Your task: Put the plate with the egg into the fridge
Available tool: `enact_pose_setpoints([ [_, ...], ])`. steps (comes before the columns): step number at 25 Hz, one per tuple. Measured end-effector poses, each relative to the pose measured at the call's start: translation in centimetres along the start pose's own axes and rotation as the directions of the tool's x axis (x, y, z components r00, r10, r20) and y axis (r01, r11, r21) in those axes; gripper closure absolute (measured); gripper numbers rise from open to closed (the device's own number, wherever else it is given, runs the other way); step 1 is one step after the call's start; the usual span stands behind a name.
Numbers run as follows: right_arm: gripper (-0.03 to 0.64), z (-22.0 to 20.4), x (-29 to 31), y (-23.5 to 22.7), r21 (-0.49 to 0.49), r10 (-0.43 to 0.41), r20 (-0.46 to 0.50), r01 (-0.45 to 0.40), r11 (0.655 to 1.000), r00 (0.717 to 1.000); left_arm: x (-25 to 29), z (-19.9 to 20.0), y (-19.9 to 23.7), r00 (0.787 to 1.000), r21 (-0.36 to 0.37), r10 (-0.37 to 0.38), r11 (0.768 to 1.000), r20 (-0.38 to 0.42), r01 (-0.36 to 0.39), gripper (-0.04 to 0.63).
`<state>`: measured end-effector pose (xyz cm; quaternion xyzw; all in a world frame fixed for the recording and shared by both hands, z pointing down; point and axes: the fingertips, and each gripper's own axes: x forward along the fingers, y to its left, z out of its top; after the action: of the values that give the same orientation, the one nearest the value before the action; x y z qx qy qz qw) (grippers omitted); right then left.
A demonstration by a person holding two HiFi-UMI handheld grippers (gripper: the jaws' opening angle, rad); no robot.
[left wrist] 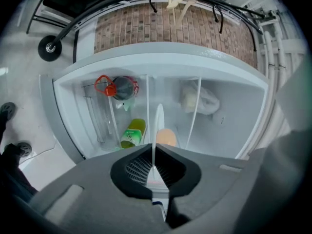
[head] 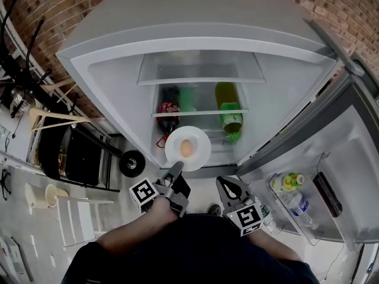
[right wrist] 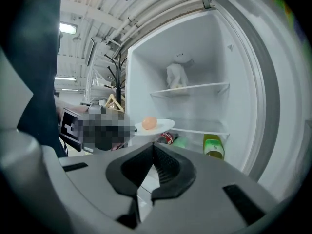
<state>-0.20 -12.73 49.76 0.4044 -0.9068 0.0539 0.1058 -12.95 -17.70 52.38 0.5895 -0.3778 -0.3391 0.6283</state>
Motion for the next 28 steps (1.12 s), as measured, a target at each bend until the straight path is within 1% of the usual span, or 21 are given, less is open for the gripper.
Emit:
enact_pose_setpoints([
  [3, 0.607, -0.1, 0.3, -0.1, -0.004, 0.028, -0.001, -0.028, 1.000, 1.000, 1.4, 0.4, 0.7, 1.000, 0.005, 0.006, 1.000, 0.028, -0.006, 0.581],
  [6, 0.607, -0.1, 0.4, -0.3, -0.007, 0.044, 0.001, -0.044, 0.999, 0.999, 2.7, 0.6, 0.3, 0.998, 0.020, -0.007, 1.000, 0.056, 0.006, 0.580],
  [12, 0.607, -0.6, 0.6, -0.8, -0.001, 0.055, -0.007, -0.055, 0.998, 0.998, 4.9, 1.8, -0.2, 0.994, 0.013, -0.024, 1.000, 0.107, 0.022, 0.580],
  [21, 0.607, -1.1, 0.5, -1.6, 0.006, 0.053, -0.020, -0.053, 0.999, 0.998, 8.1, 4.0, 0.5, 0.982, 0.013, -0.003, 1.000, 0.191, 0.001, 0.580],
  [28, 0.607, -1.4, 0.5, -2.0, 0.011, 0.058, -0.033, -0.057, 0.998, 0.998, 10.2, 5.7, 0.6, 0.970, 0.018, -0.006, 1.000, 0.243, 0.001, 0.580],
])
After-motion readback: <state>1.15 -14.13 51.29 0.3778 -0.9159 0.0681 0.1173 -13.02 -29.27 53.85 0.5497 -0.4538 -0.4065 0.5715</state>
